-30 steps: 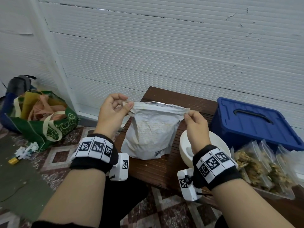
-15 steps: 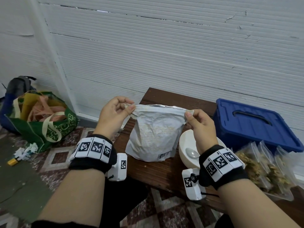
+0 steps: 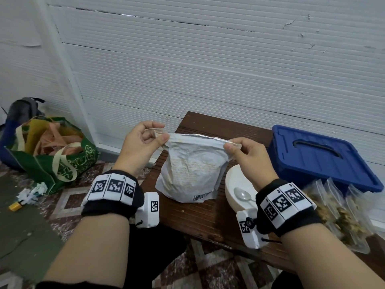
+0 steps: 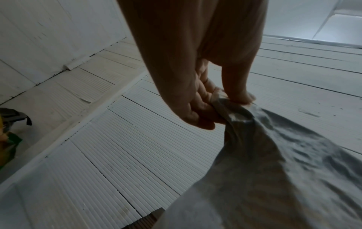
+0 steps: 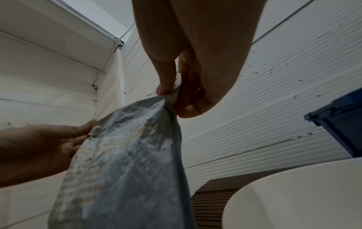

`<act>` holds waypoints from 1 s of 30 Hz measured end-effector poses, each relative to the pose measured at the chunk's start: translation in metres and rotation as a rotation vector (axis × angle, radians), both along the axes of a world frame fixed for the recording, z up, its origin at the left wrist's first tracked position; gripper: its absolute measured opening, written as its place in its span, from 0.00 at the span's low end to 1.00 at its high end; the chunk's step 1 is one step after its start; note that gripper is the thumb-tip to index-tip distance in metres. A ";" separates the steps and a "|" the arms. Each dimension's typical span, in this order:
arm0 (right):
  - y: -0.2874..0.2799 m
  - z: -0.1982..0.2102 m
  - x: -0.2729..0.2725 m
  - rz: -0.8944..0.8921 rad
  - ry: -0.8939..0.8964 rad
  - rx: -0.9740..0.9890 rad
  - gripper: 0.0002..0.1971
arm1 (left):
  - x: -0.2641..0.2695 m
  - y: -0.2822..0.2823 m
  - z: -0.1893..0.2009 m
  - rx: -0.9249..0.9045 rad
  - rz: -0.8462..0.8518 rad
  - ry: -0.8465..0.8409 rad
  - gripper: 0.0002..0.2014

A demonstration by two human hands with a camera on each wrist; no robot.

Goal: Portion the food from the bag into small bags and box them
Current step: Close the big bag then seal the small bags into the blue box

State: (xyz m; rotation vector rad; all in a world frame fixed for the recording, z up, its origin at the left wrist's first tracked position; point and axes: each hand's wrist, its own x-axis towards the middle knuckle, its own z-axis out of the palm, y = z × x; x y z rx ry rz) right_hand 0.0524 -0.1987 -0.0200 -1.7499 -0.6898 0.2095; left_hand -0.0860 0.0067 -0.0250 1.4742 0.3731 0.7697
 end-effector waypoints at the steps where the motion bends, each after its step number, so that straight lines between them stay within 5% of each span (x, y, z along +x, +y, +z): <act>1: 0.000 0.000 0.000 -0.015 -0.016 -0.012 0.07 | -0.001 0.001 0.000 -0.002 -0.010 0.000 0.13; 11: 0.000 0.009 -0.001 0.000 -0.029 -0.076 0.05 | 0.000 0.001 0.000 0.067 -0.003 0.080 0.12; 17: 0.006 0.024 0.000 0.081 -0.183 -0.227 0.06 | -0.002 -0.002 0.005 0.095 -0.053 0.143 0.20; 24: 0.008 0.026 -0.002 0.061 -0.266 -0.282 0.09 | -0.001 -0.007 0.009 0.114 -0.045 0.143 0.16; 30: 0.021 0.038 -0.014 0.058 -0.526 -0.480 0.04 | -0.001 -0.012 0.013 0.118 -0.049 0.148 0.18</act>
